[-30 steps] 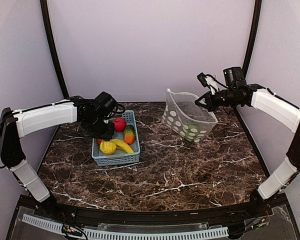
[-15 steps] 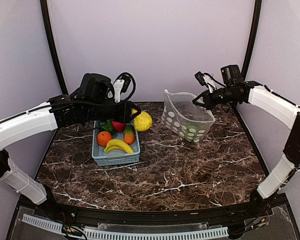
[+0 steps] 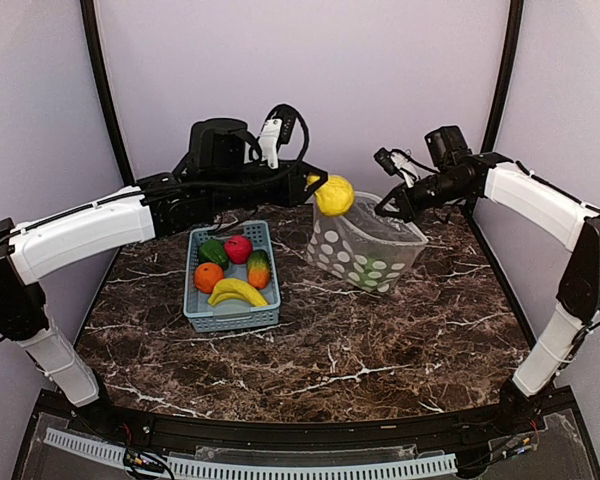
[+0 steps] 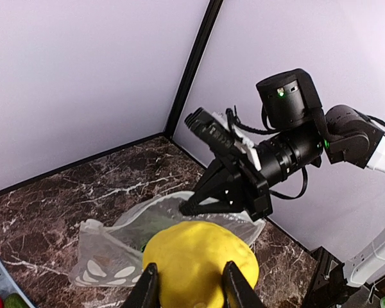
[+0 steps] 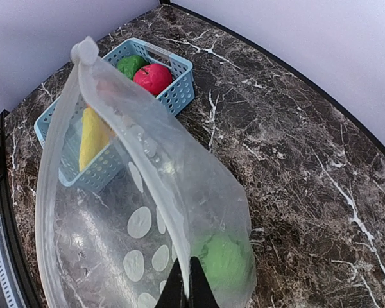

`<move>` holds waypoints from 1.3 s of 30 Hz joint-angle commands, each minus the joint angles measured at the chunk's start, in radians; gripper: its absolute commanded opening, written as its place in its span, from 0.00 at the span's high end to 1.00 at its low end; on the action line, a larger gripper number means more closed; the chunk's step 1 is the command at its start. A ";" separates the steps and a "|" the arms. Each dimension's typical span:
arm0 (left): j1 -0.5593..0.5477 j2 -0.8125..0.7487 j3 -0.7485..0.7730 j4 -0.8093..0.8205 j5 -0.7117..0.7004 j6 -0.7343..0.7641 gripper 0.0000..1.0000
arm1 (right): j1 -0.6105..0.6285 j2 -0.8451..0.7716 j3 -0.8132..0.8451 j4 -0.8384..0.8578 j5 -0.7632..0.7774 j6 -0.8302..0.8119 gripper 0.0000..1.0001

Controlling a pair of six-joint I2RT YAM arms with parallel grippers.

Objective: Place the food in the zip-top bag and seal the zipper
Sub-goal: Place the fake fruit in the zipper food storage bag.

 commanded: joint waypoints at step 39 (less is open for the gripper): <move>-0.097 0.435 0.372 -0.059 -0.339 0.024 0.41 | 0.019 -0.142 -0.020 -0.030 -0.059 0.121 1.00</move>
